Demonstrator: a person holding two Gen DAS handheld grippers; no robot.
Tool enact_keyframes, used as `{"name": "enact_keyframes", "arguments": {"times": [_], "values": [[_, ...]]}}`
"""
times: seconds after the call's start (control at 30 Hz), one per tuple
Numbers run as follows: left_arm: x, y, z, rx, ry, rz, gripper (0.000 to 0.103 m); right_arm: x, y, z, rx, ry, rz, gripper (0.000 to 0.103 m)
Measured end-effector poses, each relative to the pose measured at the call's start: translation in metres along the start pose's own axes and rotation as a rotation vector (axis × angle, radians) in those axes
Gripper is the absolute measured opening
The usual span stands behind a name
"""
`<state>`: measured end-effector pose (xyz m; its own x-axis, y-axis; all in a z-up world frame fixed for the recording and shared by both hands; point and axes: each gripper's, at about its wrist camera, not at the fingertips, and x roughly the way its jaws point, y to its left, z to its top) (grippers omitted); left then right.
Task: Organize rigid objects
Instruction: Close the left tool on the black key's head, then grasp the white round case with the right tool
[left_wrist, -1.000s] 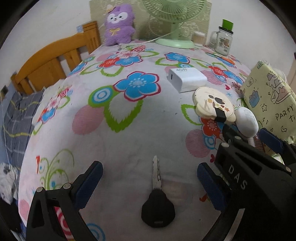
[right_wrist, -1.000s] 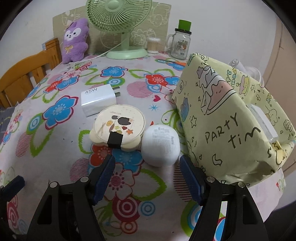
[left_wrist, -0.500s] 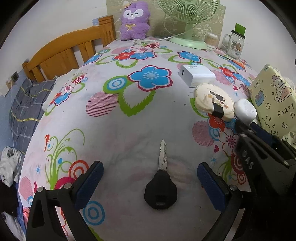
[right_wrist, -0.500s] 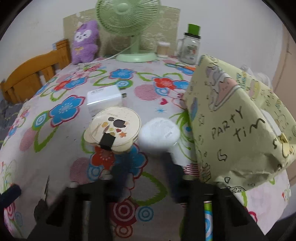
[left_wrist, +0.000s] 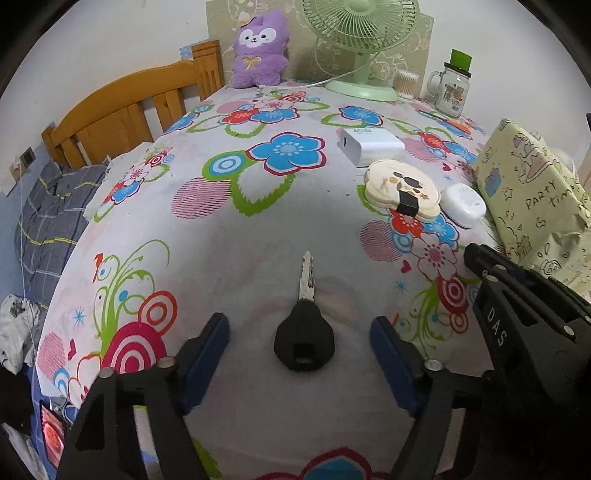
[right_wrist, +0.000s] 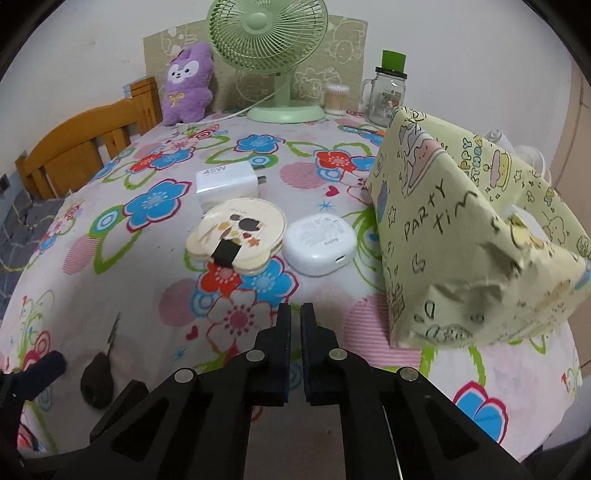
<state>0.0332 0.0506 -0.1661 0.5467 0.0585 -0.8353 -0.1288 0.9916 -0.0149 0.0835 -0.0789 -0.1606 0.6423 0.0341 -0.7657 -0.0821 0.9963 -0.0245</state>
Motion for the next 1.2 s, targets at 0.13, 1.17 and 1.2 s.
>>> {"name": "enact_keyframes", "arguments": {"times": [0.13,1.17,1.2], "values": [[-0.006,-0.004,-0.003,0.007,-0.008,-0.011,0.046,-0.008,0.001,-0.004,-0.002,-0.005,0.018,0.008],[0.028,-0.013,0.049,0.095,-0.037,-0.035,0.031,0.016,-0.004,0.029,0.136,-0.006,-0.023,0.057],[0.03,-0.014,0.051,0.1,-0.038,-0.037,0.031,0.018,-0.005,0.031,0.147,-0.007,-0.039,0.057]]}}
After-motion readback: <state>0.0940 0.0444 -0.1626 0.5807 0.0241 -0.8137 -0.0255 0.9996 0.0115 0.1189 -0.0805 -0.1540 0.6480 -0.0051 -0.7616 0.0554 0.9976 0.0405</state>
